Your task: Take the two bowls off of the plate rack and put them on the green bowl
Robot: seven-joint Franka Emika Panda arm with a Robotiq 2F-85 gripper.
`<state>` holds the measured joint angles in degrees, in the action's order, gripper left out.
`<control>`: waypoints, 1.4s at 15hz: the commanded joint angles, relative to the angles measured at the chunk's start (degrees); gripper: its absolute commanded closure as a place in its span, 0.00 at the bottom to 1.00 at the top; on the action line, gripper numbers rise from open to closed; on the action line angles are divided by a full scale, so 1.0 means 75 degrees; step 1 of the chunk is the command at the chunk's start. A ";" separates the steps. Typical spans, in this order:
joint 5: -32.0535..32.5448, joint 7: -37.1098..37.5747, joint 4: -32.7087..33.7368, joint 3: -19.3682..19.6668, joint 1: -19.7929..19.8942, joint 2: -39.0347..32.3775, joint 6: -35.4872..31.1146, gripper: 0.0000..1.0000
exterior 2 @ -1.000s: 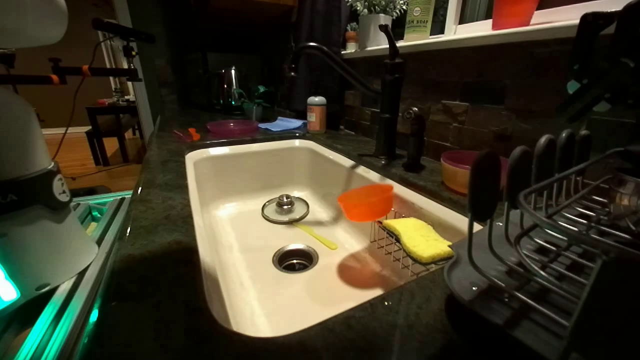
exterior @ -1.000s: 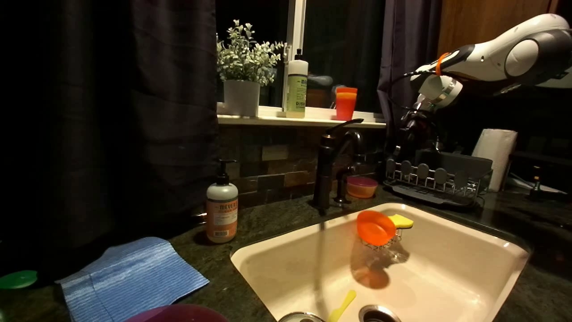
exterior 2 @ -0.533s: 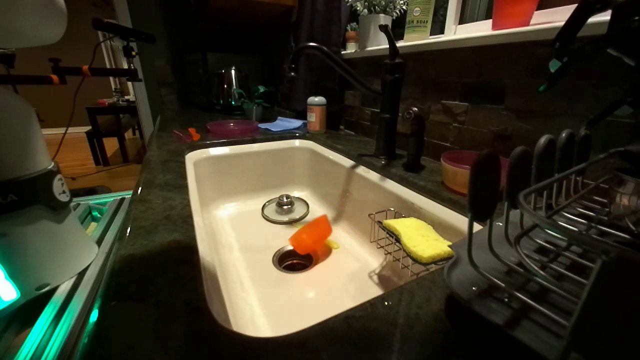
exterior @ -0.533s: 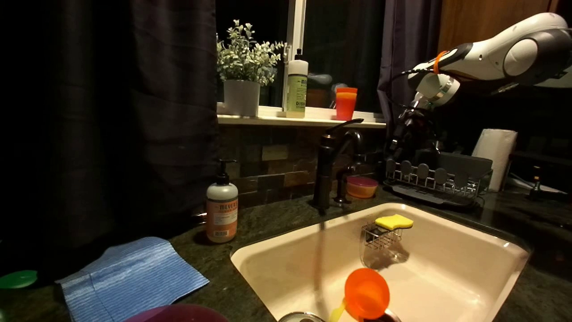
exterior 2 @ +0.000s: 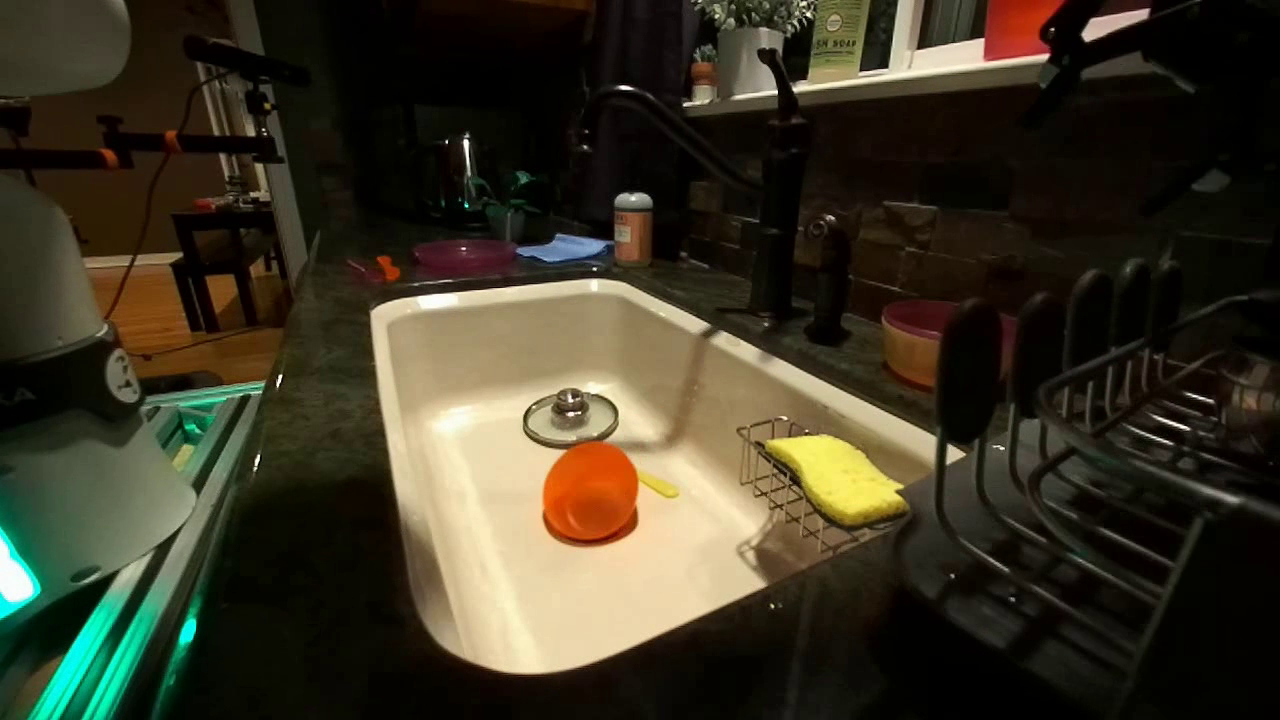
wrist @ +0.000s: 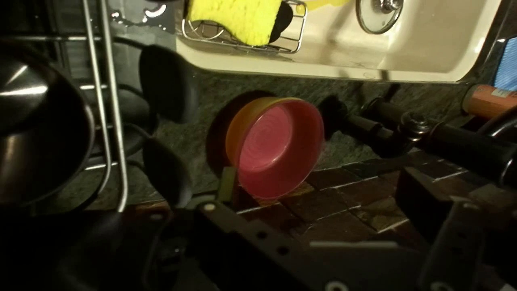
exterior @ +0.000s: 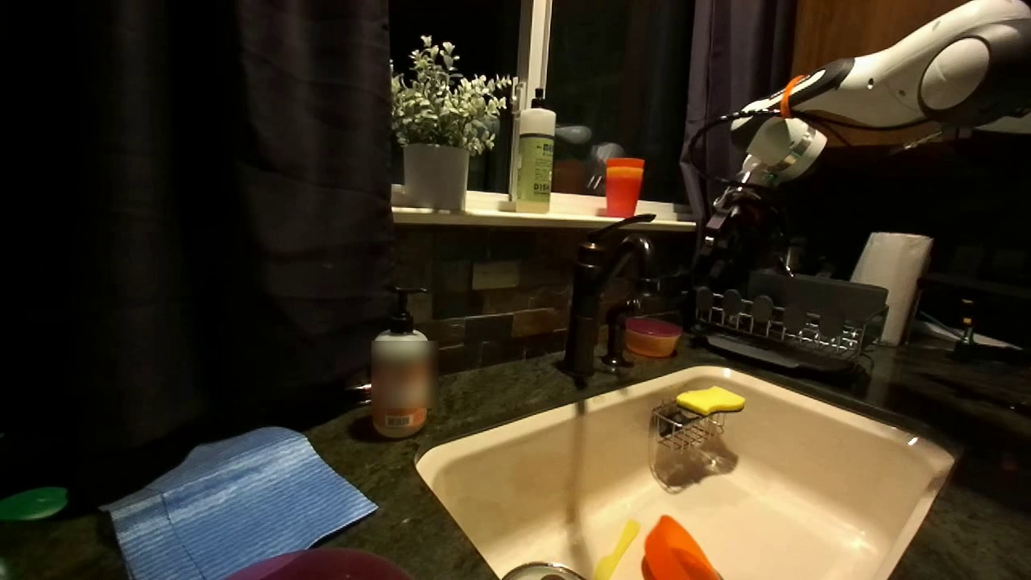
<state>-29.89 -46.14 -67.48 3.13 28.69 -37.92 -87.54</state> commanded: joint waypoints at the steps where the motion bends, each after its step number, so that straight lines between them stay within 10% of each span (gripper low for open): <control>1: 0.0146 -0.0283 -0.1857 0.0094 -0.0148 0.1330 -0.0103 0.00; 8: 0.0912 -0.0816 -0.4313 0.0369 -0.0645 0.3075 -0.0649 0.00; 21: 0.0009 -0.1990 -0.9321 0.0037 -0.2302 0.4655 -0.6460 0.00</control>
<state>-28.68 -63.00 -129.30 3.52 13.92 -6.93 -130.09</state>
